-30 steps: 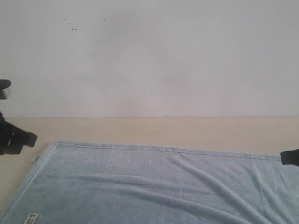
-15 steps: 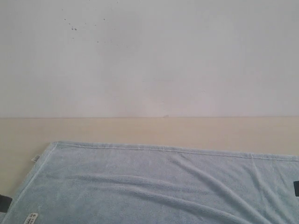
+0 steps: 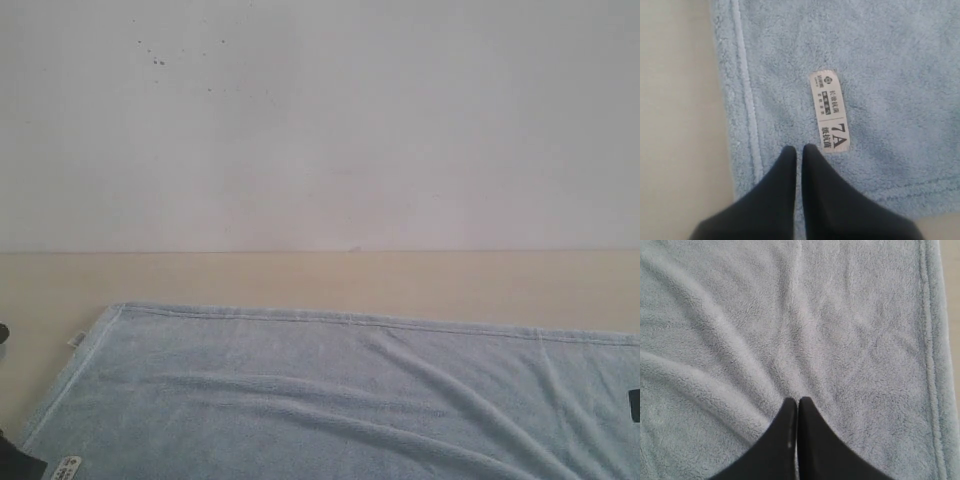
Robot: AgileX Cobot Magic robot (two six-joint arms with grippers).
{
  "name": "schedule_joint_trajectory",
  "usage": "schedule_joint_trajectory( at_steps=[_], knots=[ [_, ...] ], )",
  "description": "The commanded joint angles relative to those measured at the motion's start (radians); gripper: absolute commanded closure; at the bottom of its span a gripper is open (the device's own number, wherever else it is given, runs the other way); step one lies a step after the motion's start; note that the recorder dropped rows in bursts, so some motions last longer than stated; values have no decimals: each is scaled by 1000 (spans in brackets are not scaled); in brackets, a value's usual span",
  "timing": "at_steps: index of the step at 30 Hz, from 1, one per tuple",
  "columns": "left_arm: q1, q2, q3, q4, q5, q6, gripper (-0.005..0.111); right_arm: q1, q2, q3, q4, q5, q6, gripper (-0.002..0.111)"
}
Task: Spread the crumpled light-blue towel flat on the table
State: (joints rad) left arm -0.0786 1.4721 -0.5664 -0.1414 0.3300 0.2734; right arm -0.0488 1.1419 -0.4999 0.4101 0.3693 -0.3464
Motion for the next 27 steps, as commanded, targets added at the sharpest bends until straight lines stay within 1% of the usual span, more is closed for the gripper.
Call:
schedule_joint_trajectory(
  at_steps=[1,10,15,18,22,27],
  knots=[
    [-3,66,2,-12,-24,9,103,-2,-5,3,3,-28,-3,108],
    [-3,162,-15,1,-14,36,103,-2,-5,3,3,-45,-1,108],
    [-3,182,-15,1,2,39,103,-2,-5,3,5,-47,1,108],
    [-3,182,-15,4,58,39,103,-2,-5,3,5,-47,1,108],
    [-3,182,-15,77,163,34,103,-2,-5,3,5,-47,1,108],
    [-3,182,-15,208,266,-77,103,-2,-5,3,5,-35,2,108]
  ],
)
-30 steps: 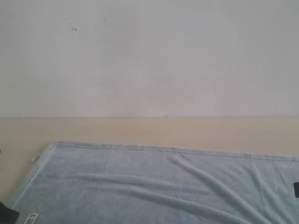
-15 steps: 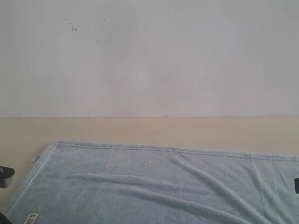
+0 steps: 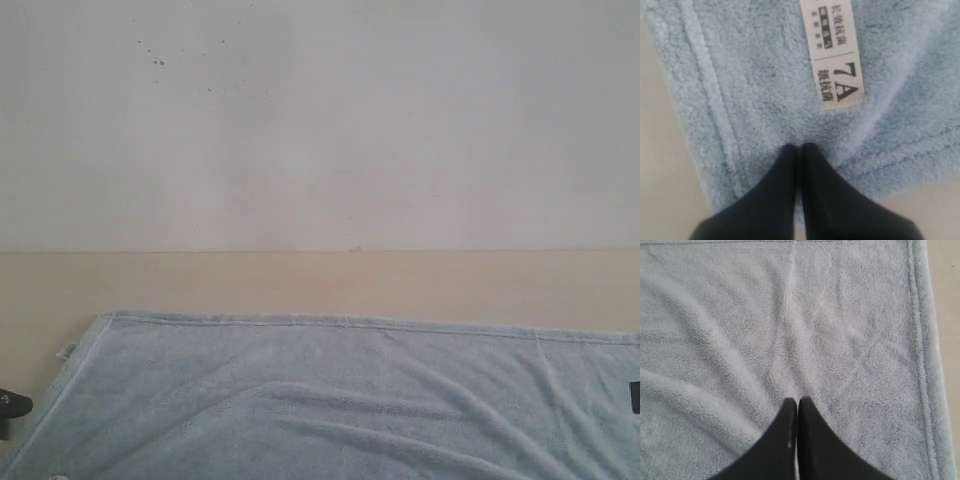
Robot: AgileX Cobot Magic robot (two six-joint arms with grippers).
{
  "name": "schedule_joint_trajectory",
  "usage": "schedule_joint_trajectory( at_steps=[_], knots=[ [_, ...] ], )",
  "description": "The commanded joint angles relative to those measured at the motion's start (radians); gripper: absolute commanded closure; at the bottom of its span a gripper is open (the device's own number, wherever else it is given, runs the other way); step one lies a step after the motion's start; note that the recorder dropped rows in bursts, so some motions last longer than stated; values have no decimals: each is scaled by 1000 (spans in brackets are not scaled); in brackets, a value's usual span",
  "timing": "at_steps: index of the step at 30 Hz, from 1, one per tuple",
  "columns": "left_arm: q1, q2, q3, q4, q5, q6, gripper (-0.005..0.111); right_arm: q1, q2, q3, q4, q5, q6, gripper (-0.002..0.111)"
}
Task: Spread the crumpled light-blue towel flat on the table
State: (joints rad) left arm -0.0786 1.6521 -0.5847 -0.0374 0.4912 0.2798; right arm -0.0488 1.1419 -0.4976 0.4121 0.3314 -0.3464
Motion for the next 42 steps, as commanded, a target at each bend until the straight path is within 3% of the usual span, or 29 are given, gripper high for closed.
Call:
schedule_joint_trajectory(
  at_steps=[1,7,17,29,36,42],
  knots=[
    [-3,2,3,126,118,-107,103,-2,-5,1,3,3,4,108],
    [-3,-6,3,282,143,-286,103,-2,-5,1,3,-4,4,108],
    [-3,-180,-87,298,84,-326,103,-2,-5,1,7,-9,7,108],
    [-3,-529,-77,43,-22,-304,103,16,-128,1,42,-95,-64,108],
    [-3,-778,-9,-159,-58,-144,103,141,-341,1,44,-169,-145,108],
    [-3,-936,64,-177,-49,-127,103,205,-487,1,48,-131,-132,108]
  ],
)
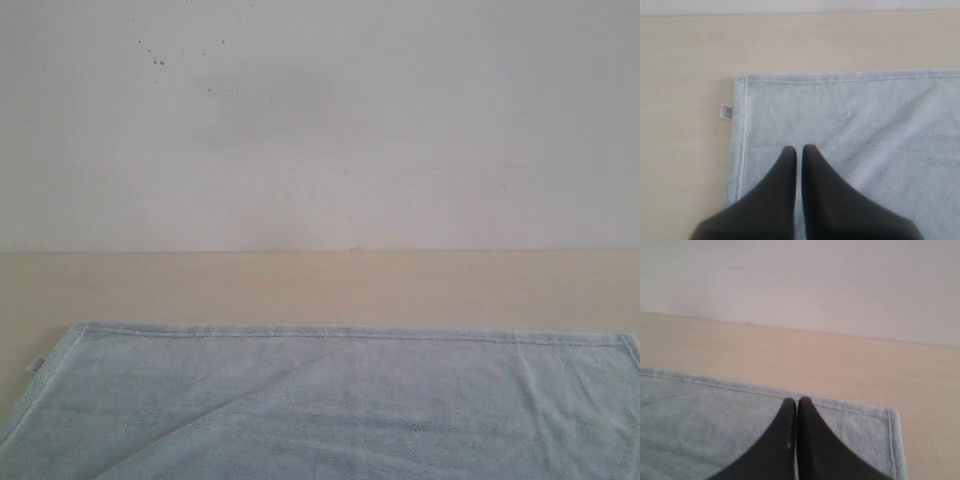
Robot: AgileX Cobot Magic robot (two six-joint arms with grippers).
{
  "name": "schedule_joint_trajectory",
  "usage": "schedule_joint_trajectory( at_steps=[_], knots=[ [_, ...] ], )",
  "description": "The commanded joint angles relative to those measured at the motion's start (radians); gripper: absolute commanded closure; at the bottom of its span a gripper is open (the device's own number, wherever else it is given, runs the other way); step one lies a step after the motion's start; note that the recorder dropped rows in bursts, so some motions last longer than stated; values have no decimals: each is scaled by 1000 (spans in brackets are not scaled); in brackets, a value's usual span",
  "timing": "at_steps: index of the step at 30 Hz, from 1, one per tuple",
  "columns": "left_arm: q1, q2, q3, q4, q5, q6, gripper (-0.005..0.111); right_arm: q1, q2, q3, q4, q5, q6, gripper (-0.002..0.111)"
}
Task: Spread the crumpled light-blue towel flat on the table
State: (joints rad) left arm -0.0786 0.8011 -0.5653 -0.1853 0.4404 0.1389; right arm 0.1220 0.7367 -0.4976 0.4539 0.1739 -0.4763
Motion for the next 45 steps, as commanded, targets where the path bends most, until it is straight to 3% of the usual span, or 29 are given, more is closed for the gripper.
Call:
schedule_joint_trajectory(
  at_steps=[1,9,14,19,45],
  knots=[
    [-3,-113,56,-43,4,14,103,42,-109,1,7,42,-2,108],
    [-3,-282,86,-90,40,12,103,53,-334,1,11,162,4,108],
    [-3,-313,86,-122,145,12,103,53,-489,1,11,288,7,108],
    [-3,-315,86,-122,155,12,103,53,-608,1,11,355,37,108],
    [-3,-315,86,-122,151,12,103,48,-654,4,13,353,48,108]
  ],
)
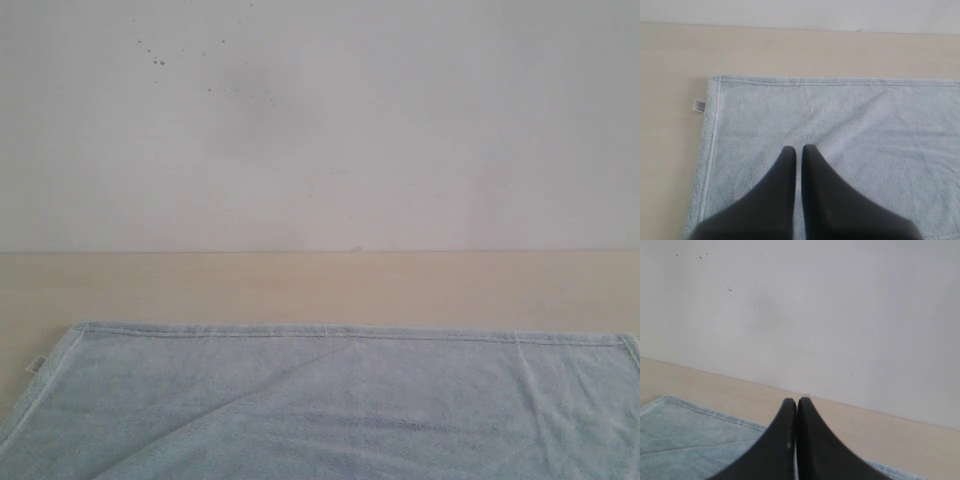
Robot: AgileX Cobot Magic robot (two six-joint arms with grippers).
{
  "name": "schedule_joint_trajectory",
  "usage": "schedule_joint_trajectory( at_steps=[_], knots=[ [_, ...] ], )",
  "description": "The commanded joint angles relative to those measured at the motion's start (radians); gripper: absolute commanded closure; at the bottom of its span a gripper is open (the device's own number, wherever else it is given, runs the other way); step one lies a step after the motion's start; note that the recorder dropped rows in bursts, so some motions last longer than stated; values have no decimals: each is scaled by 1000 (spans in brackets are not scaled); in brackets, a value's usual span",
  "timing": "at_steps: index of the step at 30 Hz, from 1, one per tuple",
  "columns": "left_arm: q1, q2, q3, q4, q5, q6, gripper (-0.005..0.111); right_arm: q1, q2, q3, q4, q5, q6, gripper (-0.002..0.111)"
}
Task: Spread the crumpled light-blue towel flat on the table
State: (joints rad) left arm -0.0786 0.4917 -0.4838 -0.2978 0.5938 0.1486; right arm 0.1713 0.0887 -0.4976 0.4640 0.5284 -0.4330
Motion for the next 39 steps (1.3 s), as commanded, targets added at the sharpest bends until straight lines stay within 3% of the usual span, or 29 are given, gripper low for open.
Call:
schedule_joint_trajectory(
  at_steps=[1,5,11,21,28,39],
  knots=[
    [-3,-6,4,-10,-2,2,103,-14,-11,15,3,-11,5,108],
    [-3,-6,4,-10,-2,2,103,-53,-59,93,-35,-54,5,108],
    [-3,-8,4,-8,-2,2,103,-73,-89,218,-251,-86,8,108],
    [-3,-7,4,-5,-4,2,103,-73,-89,332,-284,-348,9,108],
    [-3,-7,4,-5,-4,2,103,-71,-89,483,-457,-437,273,108],
    [-3,-7,4,-5,-6,2,103,-71,-89,498,-474,-440,314,108]
  ],
)
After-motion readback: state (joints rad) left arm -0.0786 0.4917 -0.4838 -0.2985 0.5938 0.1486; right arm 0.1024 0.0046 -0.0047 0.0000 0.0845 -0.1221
